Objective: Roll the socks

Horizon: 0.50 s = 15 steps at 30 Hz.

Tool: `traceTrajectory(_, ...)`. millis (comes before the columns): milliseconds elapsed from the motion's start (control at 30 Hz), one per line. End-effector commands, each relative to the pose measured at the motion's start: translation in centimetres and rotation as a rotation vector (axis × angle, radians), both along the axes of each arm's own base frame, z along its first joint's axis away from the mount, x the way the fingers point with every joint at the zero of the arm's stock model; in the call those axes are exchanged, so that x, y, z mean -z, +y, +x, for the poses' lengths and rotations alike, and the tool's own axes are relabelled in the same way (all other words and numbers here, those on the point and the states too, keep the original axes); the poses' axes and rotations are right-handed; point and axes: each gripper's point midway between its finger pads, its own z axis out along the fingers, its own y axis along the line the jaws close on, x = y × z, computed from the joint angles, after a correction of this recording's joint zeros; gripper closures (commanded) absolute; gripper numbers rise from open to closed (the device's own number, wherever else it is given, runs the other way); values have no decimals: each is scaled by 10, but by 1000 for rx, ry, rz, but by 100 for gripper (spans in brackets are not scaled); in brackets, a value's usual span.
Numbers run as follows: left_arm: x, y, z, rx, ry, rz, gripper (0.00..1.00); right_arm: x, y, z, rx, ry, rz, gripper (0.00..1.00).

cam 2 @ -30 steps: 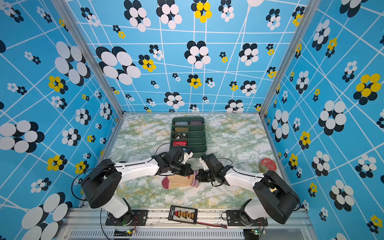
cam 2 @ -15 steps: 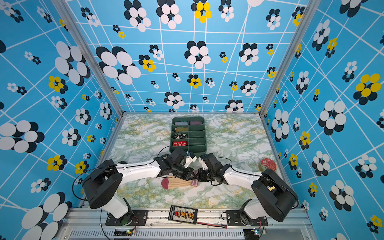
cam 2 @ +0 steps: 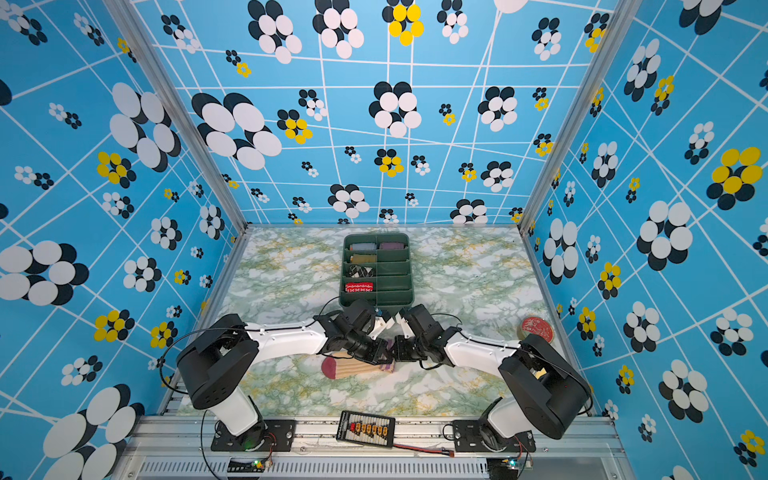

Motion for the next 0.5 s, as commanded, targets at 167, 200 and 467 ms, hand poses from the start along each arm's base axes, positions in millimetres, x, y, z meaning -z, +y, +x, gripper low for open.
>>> traceTrajectory(167,27,20,7,-27,9,88,98,13,-8,-7,-4,45,-71,97)
traceTrajectory(200,28,22,8,-34,11,88,98,13,-7,-8,-7,47,-69,97)
traceTrajectory(467,47,30,12,-66,65,54,100,15,-4,-8,-12,60,-64,88)
